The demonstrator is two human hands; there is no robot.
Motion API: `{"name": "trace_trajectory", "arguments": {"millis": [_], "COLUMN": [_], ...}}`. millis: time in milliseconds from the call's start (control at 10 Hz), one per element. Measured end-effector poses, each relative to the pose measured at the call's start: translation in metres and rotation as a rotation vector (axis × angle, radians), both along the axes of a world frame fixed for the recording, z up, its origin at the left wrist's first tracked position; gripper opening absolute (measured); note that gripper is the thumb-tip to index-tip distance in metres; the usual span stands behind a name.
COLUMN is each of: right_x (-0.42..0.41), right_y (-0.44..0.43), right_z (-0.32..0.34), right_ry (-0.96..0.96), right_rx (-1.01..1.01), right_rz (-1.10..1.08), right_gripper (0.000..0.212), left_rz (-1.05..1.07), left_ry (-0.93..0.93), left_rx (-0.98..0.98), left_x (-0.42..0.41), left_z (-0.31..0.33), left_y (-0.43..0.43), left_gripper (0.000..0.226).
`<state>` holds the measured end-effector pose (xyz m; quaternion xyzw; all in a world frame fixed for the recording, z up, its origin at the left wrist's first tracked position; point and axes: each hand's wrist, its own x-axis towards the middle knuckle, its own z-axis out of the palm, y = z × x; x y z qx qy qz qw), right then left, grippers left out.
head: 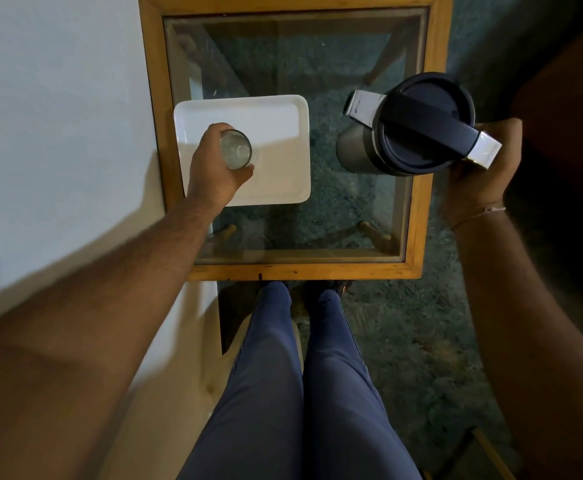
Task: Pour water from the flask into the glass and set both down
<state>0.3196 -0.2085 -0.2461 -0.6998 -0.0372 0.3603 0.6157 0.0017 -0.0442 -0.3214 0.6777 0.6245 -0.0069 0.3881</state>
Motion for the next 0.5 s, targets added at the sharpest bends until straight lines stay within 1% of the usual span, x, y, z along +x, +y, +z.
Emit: {"name": "trace_trajectory", "arguments": {"millis": [100,200,300,400,500], "right_x": [-0.002,-0.003,0.002,0.004,-0.006], "right_y": [-0.001,-0.004,-0.007,-0.003,0.011], "right_z": [0.001,0.004,0.02,0.041,0.09], "right_ry": [0.025,0.033,-0.099,-0.188,-0.522], "right_rx": [-0.015,-0.005,-0.087,-0.084,-0.066], "right_rz": [0.058,0.098,0.123,0.109,0.306], "right_gripper": [0.027,0.04,0.033,0.037,0.041], "left_rz": [-0.004,-0.021,-0.009,0.032,-0.029], "left_ry": [-0.025,-0.014,-0.023,-0.052,-0.006], "left_rx": [-0.003,-0.023,0.078,0.216,0.394], "left_x": [0.001,0.0,-0.003,0.005,0.015], "left_z": [-0.002,0.004,0.021,0.049,0.1], "left_y": [-0.001,-0.003,-0.009,-0.013,-0.013], "left_gripper": [0.077,0.089,0.107,0.104,0.095]}}
